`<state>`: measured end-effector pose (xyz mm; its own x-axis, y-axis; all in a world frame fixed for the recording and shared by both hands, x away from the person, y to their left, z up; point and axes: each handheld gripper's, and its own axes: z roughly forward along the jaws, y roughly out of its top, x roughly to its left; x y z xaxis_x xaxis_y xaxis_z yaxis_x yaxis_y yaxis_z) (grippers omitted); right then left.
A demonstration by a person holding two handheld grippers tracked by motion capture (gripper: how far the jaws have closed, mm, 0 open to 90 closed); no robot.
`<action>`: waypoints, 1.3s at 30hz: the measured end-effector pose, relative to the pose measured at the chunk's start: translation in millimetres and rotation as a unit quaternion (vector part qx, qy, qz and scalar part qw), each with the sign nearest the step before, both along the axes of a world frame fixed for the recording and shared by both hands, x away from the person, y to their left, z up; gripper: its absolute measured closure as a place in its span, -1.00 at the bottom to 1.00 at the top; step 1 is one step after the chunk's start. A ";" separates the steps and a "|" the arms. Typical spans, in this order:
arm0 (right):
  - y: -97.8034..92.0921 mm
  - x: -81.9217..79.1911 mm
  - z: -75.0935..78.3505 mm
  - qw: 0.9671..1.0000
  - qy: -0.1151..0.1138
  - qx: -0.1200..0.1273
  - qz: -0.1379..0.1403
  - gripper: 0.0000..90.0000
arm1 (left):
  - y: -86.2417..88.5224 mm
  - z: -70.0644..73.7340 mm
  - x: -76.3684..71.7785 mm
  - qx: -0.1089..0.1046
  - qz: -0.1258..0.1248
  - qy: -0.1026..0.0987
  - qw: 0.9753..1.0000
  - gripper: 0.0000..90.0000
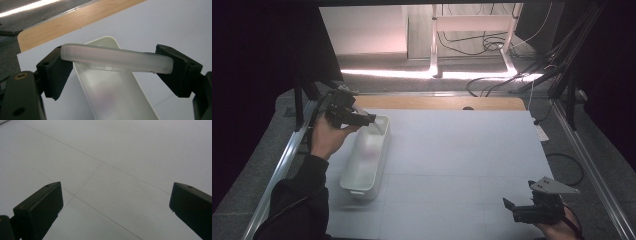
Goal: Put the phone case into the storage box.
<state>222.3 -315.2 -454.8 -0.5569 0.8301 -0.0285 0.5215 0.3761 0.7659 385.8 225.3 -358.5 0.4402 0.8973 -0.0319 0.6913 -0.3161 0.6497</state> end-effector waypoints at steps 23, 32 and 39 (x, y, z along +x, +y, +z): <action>0.6 0.2 -0.5 1.000 0.003 -0.001 0.011 -1.00 | -8.2 -32.5 34.1 0.022 0.021 0.038 0.999 -0.61; 0.8 0.0 -0.6 1.000 0.002 -0.001 0.014 -1.00 | -10.2 -45.6 43.9 0.022 0.031 0.044 0.998 -0.61; 0.7 -0.1 -0.6 1.000 0.002 -0.002 0.017 -1.00 | -12.8 -53.3 48.7 0.026 0.034 0.046 0.998 -0.61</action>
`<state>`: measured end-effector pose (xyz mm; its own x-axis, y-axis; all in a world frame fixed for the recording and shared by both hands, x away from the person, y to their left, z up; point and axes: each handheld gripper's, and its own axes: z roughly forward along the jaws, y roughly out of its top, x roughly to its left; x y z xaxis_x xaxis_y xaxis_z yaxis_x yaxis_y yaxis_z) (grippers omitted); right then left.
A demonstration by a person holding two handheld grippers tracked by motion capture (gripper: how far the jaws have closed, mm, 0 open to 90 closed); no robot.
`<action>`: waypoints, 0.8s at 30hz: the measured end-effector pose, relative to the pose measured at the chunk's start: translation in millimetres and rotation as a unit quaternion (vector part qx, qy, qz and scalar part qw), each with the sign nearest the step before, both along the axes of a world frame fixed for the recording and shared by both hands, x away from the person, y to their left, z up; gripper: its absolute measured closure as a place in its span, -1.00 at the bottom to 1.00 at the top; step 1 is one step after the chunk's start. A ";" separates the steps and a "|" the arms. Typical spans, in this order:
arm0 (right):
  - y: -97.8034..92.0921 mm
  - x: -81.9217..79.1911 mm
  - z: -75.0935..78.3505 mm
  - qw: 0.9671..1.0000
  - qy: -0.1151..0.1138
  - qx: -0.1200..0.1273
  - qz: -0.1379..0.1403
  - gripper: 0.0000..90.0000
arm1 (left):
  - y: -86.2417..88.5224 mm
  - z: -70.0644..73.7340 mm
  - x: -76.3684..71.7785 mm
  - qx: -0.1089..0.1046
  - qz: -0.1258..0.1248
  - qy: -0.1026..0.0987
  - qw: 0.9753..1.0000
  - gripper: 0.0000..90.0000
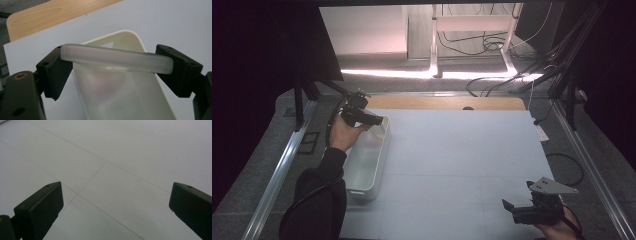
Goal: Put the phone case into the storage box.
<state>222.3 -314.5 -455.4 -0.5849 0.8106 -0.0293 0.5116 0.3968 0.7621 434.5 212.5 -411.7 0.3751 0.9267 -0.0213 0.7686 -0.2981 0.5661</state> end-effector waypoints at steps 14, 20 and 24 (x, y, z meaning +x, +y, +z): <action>0.9 -0.6 0.0 1.000 0.001 -0.003 0.007 -1.00 | -6.0 -16.3 10.4 0.004 0.008 -0.008 1.000 -0.62; 0.7 -0.7 0.1 1.000 0.001 -0.004 0.009 -1.00 | -4.9 -19.3 14.5 -0.009 0.013 -0.021 1.000 -0.63; 1.0 -0.8 0.0 1.000 0.001 -0.002 0.012 -1.00 | -5.1 -21.1 16.7 -0.012 0.010 -0.030 0.999 -0.63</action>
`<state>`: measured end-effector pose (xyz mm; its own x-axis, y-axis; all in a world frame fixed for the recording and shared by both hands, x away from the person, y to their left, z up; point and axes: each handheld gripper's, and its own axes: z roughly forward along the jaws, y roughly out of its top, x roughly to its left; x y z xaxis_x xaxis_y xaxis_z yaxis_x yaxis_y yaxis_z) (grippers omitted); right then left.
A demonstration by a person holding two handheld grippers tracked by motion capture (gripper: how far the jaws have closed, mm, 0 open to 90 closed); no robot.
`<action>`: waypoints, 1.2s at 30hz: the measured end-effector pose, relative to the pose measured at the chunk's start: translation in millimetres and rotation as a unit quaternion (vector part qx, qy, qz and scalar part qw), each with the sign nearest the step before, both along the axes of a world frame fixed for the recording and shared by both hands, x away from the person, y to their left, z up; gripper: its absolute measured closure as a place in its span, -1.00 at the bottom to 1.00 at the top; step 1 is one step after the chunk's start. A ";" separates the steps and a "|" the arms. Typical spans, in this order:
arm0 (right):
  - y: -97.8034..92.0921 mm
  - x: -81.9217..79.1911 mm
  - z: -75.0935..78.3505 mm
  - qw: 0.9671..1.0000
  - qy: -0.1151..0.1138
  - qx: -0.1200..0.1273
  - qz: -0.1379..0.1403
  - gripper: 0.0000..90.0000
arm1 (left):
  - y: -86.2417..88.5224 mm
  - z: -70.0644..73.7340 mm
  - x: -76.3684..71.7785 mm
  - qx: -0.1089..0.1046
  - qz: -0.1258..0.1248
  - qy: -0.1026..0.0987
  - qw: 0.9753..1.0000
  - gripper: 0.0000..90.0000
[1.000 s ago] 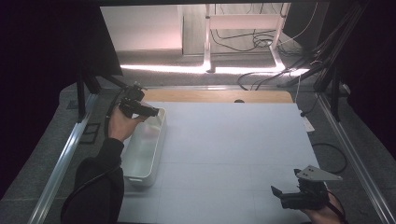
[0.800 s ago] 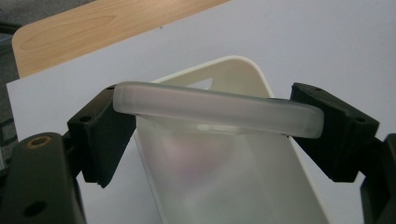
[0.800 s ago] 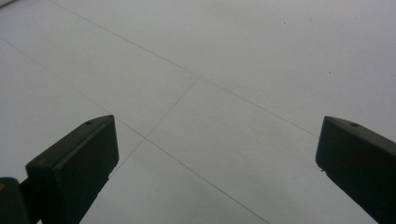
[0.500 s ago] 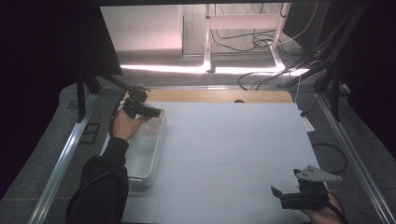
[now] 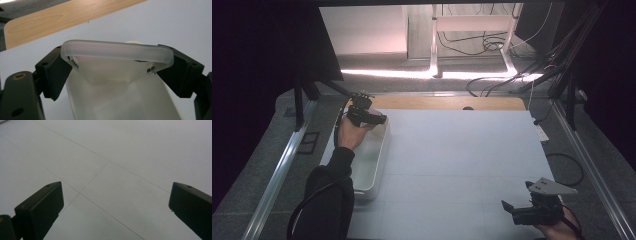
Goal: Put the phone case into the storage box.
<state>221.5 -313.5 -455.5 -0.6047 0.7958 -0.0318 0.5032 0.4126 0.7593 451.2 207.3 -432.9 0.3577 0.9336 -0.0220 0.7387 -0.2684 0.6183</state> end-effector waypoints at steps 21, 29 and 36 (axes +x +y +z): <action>-0.2 -0.3 0.2 1.000 -0.001 -0.001 0.001 -1.00 | -0.3 -10.0 5.6 -0.011 0.000 -0.017 1.000 -1.00; -0.1 -0.1 -0.1 1.000 -0.001 0.001 0.002 -1.00 | 5.7 -6.7 1.7 -0.037 -0.007 -0.024 0.999 -1.00; -0.1 -0.1 0.1 1.000 0.000 -0.001 0.001 -1.00 | 8.0 -3.2 -3.2 -0.051 -0.019 -0.034 0.998 -1.00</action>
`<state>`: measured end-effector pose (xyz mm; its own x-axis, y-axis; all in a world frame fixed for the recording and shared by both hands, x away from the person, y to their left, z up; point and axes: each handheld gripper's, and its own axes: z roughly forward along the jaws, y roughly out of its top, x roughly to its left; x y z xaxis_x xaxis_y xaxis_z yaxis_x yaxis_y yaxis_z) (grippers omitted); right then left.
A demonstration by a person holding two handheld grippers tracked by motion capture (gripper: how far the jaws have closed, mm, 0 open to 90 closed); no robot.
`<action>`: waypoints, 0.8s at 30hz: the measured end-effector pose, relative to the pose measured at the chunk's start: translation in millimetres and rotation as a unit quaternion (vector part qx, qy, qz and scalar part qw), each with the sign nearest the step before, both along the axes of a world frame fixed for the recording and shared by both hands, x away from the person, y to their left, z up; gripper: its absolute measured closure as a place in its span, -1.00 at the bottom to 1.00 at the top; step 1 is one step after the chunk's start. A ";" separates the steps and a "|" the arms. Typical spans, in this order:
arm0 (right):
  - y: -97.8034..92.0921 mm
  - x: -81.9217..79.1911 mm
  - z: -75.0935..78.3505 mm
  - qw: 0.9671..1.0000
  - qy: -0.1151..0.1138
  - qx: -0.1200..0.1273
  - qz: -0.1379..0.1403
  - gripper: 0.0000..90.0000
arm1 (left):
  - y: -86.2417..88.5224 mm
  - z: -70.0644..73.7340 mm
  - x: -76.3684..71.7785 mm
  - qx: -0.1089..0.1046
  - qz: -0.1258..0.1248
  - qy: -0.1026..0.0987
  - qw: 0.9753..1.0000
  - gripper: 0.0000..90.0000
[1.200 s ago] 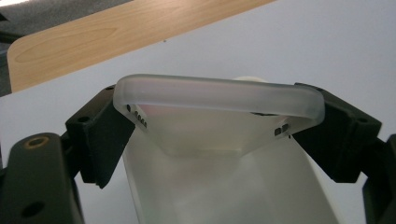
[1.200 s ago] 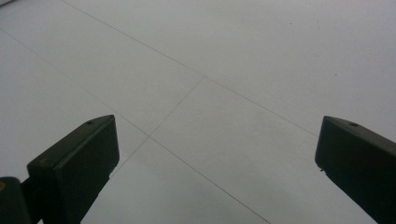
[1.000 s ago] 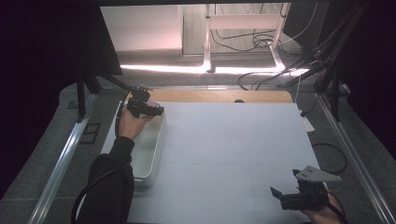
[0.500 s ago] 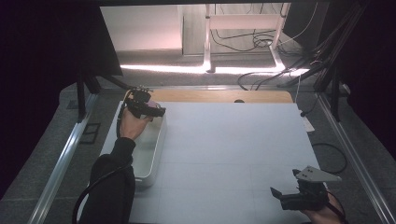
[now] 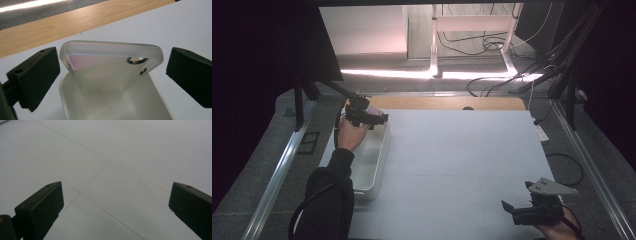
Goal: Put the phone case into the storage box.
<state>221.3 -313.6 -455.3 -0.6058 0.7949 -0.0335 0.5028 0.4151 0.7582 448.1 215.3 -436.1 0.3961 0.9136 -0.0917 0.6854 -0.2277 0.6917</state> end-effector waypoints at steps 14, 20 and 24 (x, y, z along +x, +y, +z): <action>-0.2 0.4 -0.3 1.000 0.001 0.003 0.000 -1.00 | 1.2 7.0 -11.4 -0.006 -0.014 -0.023 1.000 -1.00; -0.3 0.5 -0.3 1.000 0.002 0.004 0.000 -1.00 | 3.2 8.7 -14.7 -0.011 -0.013 -0.025 1.000 -1.00; -0.3 0.4 -0.3 1.000 0.001 0.003 0.000 -1.00 | 3.2 10.1 -17.0 -0.010 -0.016 -0.030 0.999 -1.00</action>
<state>221.7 -313.9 -455.6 -0.6064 0.7947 -0.0265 0.5045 0.4103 0.7597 431.0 218.5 -426.0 0.4303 0.8987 -0.0850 0.6358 -0.2349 0.7353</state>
